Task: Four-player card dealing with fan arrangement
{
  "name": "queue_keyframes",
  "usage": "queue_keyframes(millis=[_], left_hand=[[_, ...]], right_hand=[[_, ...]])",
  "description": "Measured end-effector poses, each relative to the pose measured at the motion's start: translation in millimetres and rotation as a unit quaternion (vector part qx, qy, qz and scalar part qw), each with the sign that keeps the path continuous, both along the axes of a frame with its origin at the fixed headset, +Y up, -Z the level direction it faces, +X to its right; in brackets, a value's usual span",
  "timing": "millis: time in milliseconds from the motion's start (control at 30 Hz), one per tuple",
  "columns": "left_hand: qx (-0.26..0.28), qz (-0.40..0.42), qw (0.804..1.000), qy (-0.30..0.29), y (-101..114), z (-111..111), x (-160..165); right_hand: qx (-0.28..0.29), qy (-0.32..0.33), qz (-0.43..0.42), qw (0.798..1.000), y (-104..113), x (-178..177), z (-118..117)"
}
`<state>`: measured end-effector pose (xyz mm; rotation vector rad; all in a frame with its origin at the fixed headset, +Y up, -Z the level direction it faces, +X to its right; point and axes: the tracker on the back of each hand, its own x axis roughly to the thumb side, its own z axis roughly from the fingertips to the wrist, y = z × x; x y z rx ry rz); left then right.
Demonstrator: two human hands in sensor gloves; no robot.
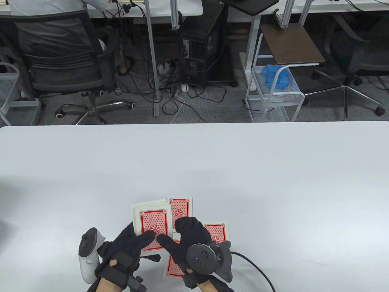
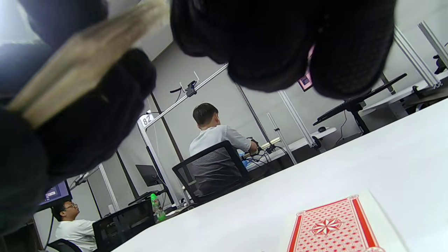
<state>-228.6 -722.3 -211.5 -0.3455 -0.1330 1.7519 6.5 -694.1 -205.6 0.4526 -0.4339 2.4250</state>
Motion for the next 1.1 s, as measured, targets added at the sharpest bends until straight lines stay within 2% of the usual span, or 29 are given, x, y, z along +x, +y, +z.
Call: queue_keyframes(millis=[67, 200, 400, 467, 533, 600, 633, 700, 767, 833, 900, 967, 1033, 1100], left_hand=[[0.001, -0.006, 1.0, -0.001, -2, 0, 0], [-0.009, 0.034, 0.999, -0.017, -8, -2, 0], [-0.022, 0.067, 0.997, -0.025, -11, -3, -2], [-0.027, 0.065, 0.997, -0.018, -13, -4, -4], [-0.032, 0.066, 0.997, 0.0, -13, -3, -8], [-0.025, 0.03, 0.999, 0.037, -9, -2, -17], [-0.018, -0.002, 0.998, 0.063, -5, -1, -22], [0.003, -0.084, 0.989, 0.124, 3, 2, -35], [0.011, -0.105, 0.982, 0.158, 8, 4, -44], [0.008, -0.068, 0.985, 0.159, 8, 4, -48], [0.005, -0.023, 0.989, 0.149, 6, 4, -50], [0.0, -0.011, 0.988, 0.153, 5, 4, -50], [0.001, -0.023, 0.988, 0.155, 5, 4, -50], [0.004, -0.027, 0.988, 0.153, 6, 3, -50]], right_hand=[[-0.007, 0.004, -0.011, 1.0, 2, -1, 2], [0.006, 0.008, -0.009, 1.0, 10, -5, 8], [-0.051, 0.04, -0.123, 0.99, 7, 3, 2], [-0.087, 0.062, -0.173, 0.979, 1, 11, -3], [-0.119, 0.069, -0.248, 0.959, -7, 19, -8], [-0.119, 0.033, -0.304, 0.945, -13, 28, -11], [-0.113, 0.012, -0.306, 0.945, -15, 31, -12], [-0.111, -0.03, -0.25, 0.961, -18, 40, -19], [-0.137, -0.07, -0.182, 0.971, -22, 44, -31], [-0.195, -0.096, -0.149, 0.965, -31, 43, -46], [-0.255, -0.068, -0.138, 0.954, -45, 37, -64], [-0.307, -0.087, -0.112, 0.941, -57, 30, -77], [-0.31, -0.114, -0.05, 0.942, -65, 21, -89], [-0.28, -0.131, 0.037, 0.95, -66, 10, -96]])
